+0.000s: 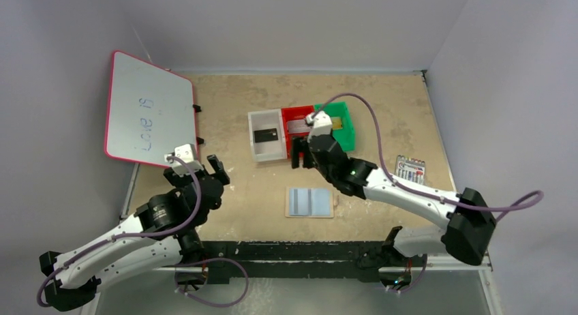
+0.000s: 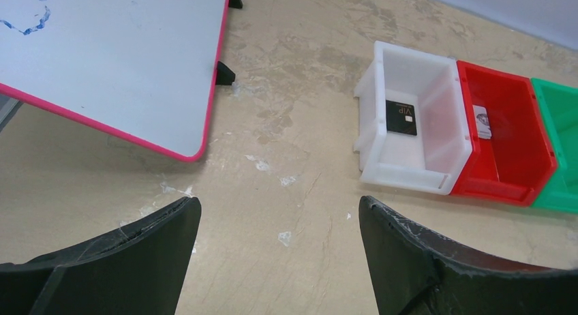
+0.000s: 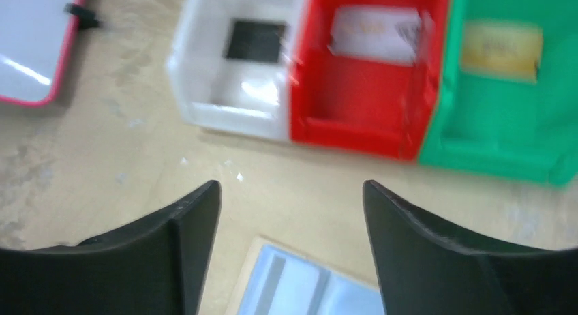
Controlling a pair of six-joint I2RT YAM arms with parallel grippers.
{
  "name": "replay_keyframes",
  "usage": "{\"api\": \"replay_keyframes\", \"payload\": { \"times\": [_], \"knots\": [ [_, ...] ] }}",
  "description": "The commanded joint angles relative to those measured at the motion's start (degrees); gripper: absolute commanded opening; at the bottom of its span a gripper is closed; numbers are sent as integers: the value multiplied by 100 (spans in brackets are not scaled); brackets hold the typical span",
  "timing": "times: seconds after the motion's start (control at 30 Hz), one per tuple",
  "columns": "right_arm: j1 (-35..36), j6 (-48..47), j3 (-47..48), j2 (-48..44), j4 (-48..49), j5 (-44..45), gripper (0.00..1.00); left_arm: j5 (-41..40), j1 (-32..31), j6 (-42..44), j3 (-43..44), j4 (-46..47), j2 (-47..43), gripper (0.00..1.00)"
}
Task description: Take the credit cards out of the card holder
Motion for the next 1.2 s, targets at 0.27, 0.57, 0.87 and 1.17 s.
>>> {"api": "replay_keyframes", "payload": {
  "times": [0.27, 0.57, 0.87, 1.17],
  "knots": [
    [-151, 3041, -2766, -2159, 707, -215, 93, 61, -23, -110, 167, 100, -625, 86],
    [1274, 3471, -1438, -299, -1706, 506, 70, 69, -21, -451, 294, -184, -609, 86],
    [1891, 4323, -666, 1110, -2440, 1010, 67, 91, -19, -506, 272, -178, -588, 85],
    [1915, 4523, -368, 1502, -2565, 1123, 59, 143, -22, -489, 304, -186, -338, 85]
  ]
}}
